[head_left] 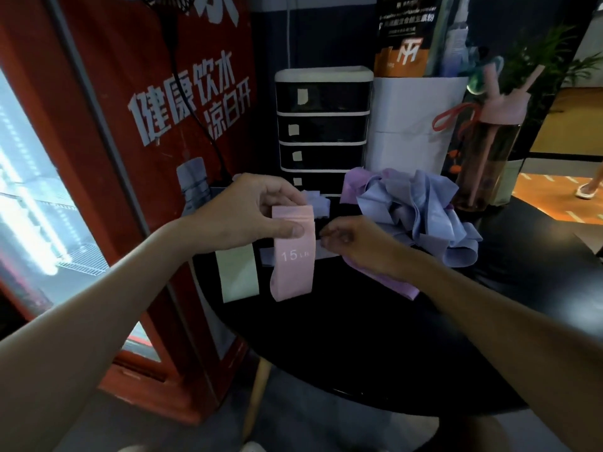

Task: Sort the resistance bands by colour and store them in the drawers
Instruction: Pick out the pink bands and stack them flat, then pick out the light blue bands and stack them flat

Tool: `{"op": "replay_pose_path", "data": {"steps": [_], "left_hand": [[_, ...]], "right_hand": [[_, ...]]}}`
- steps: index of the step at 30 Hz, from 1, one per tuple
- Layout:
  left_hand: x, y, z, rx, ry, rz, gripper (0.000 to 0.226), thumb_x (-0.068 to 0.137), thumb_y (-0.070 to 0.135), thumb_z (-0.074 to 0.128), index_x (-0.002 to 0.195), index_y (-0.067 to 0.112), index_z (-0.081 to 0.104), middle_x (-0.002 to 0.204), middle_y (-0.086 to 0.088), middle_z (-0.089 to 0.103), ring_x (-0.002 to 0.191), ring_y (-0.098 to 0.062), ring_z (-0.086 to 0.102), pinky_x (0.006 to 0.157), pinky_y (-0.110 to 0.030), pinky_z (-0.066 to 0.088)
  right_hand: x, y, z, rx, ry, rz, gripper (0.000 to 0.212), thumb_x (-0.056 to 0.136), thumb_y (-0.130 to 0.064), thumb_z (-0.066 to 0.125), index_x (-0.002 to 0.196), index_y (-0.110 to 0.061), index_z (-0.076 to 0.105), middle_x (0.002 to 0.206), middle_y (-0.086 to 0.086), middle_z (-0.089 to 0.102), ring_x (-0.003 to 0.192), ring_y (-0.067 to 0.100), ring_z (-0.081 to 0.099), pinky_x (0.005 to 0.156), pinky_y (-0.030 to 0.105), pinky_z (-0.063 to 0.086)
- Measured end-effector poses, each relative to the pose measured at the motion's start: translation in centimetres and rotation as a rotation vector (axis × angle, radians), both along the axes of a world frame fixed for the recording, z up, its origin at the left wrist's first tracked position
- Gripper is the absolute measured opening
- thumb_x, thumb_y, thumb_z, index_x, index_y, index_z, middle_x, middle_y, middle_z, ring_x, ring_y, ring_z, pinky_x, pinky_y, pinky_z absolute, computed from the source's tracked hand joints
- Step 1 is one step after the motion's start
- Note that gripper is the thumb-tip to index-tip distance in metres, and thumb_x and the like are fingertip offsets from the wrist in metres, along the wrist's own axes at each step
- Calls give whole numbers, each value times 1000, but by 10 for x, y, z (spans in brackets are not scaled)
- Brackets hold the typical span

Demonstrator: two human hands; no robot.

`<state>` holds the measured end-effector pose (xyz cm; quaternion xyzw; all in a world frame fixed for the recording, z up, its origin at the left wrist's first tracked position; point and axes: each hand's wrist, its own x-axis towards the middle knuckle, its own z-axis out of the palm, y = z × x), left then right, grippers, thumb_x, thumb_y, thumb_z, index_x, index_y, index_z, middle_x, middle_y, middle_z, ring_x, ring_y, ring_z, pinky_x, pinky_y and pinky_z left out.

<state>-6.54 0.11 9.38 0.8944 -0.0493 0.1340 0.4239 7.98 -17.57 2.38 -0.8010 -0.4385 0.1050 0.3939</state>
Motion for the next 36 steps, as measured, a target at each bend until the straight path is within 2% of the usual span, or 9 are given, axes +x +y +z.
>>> {"op": "replay_pose_path", "data": {"steps": [6, 9, 14, 17, 22, 25, 30, 33, 36], "left_hand": [[8, 16, 0, -10, 31, 23, 41, 74, 22, 82, 112, 13, 68, 102, -5, 76, 95, -14, 73, 85, -26, 58], [15, 24, 1, -16, 56, 32, 38, 77, 15, 82, 112, 12, 68, 102, -7, 75, 95, -15, 73, 85, -25, 58], [27, 32, 0, 6, 86, 38, 36, 80, 13, 81, 113, 12, 67, 105, -5, 75, 98, -15, 72, 88, -27, 58], [33, 35, -2, 9, 92, 42, 35, 80, 11, 80, 112, 13, 67, 102, -4, 75, 96, -14, 72, 84, -26, 58], [42, 38, -1, 24, 113, 31, 34, 79, 13, 81, 110, 18, 67, 99, 1, 75, 95, -11, 72, 81, -25, 57], [48, 40, 2, 29, 112, 26, 33, 79, 13, 81, 109, 18, 68, 99, 0, 75, 94, -11, 72, 78, -23, 57], [70, 50, 3, 45, 151, 62, 33, 82, 10, 80, 112, 11, 67, 105, -7, 73, 96, -15, 72, 80, -26, 59], [87, 60, 1, 70, 201, 78, 34, 83, 9, 79, 114, 9, 66, 104, -10, 72, 93, -16, 72, 77, -24, 59], [105, 74, -8, 145, 282, 113, 30, 82, 14, 81, 108, 18, 66, 104, -8, 72, 96, -17, 71, 86, -32, 59]], "right_hand": [[48, 56, -28, -218, 0, 78, 63, 70, -40, 78, 126, -14, 62, 117, 2, 67, 107, 17, 65, 99, 40, 51], [54, 67, -36, -356, -95, 22, 48, 81, -18, 69, 128, -19, 59, 119, 4, 63, 108, 24, 61, 98, 38, 49], [53, 61, -30, -507, -226, 1, 19, 82, -31, 66, 98, -39, 59, 116, 3, 53, 111, 25, 45, 101, 40, 39], [49, 56, -26, -443, -262, 37, 15, 83, -23, 69, 86, -30, 56, 107, -1, 57, 102, 21, 53, 96, 37, 43], [57, 50, -26, -347, -259, 73, 41, 86, -31, 69, 123, -17, 58, 115, 3, 59, 108, 23, 58, 94, 37, 46], [61, 43, -24, -204, -289, -33, 14, 83, -41, 63, 89, -28, 63, 90, -2, 59, 92, 25, 62, 82, 37, 46], [72, 20, -11, 22, -94, -156, 26, 85, -13, 72, 71, -9, 50, 62, -2, 43, 52, 1, 38, 52, 20, 31], [74, 7, -10, 125, 60, -180, 28, 87, -12, 70, 69, -3, 51, 66, 6, 50, 61, 9, 48, 57, 25, 40], [70, 0, -5, 160, 56, -204, 30, 90, -12, 67, 66, -14, 50, 64, 2, 51, 59, 9, 47, 55, 22, 39]]}}
